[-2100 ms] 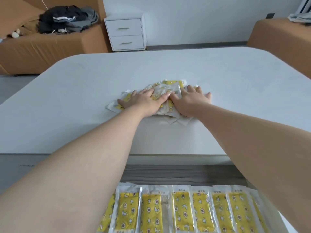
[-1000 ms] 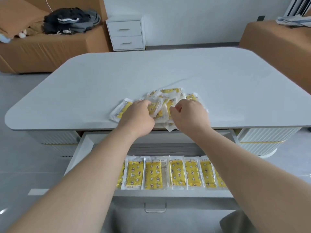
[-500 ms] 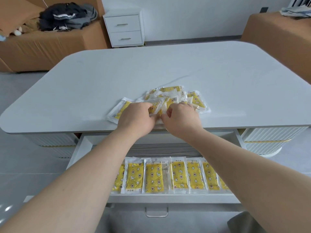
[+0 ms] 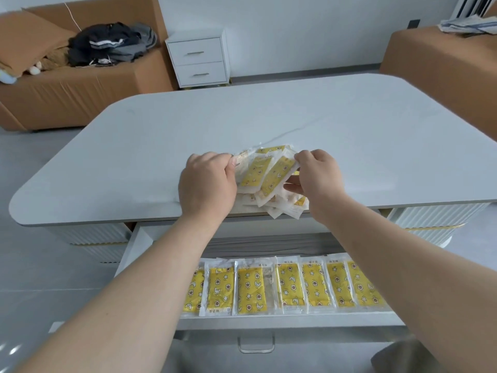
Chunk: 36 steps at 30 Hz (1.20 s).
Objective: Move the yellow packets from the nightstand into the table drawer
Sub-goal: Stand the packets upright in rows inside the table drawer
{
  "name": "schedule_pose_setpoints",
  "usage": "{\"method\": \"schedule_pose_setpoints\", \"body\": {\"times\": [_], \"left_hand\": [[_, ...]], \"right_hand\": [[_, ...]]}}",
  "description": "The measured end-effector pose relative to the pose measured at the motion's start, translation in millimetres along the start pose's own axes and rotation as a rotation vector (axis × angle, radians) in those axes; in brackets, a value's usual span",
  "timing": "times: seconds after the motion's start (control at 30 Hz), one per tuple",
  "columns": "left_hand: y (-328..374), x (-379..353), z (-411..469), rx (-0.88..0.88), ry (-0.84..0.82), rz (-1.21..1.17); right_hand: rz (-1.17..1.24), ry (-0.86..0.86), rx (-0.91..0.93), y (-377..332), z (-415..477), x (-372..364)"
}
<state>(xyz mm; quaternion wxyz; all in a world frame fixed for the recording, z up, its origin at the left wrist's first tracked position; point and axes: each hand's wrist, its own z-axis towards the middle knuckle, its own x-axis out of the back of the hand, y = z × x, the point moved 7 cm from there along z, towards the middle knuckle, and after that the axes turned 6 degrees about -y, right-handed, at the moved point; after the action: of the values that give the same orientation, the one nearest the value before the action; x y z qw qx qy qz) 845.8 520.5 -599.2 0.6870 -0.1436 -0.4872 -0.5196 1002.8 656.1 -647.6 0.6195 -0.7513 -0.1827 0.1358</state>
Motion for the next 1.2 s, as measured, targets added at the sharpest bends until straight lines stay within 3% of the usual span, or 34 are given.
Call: {"method": "schedule_pose_setpoints", "body": {"times": [0.17, 0.33, 0.43, 0.63, 0.83, 1.2], "left_hand": [[-4, 15, -1, 0.067, 0.094, -0.078], [-8, 14, -8, 0.172, 0.066, -0.409], [-3, 20, -12, 0.226, 0.073, -0.480], [-10, 17, -14, 0.319, 0.091, -0.745], [-14, 14, -14, 0.364, 0.078, -0.757], [-15, 14, -13, 0.341, 0.015, -0.645]], "right_hand": [[0.103, 0.106, 0.006, -8, -7, 17], [0.128, 0.193, -0.012, -4, -12, 30], [0.110, 0.195, -0.073, 5, -12, 33], [0.344, 0.033, -0.272, 16, -20, 18], [0.519, -0.244, -0.317, 11, -27, -1], [0.208, -0.461, -0.206, 1, -41, -14]]}}
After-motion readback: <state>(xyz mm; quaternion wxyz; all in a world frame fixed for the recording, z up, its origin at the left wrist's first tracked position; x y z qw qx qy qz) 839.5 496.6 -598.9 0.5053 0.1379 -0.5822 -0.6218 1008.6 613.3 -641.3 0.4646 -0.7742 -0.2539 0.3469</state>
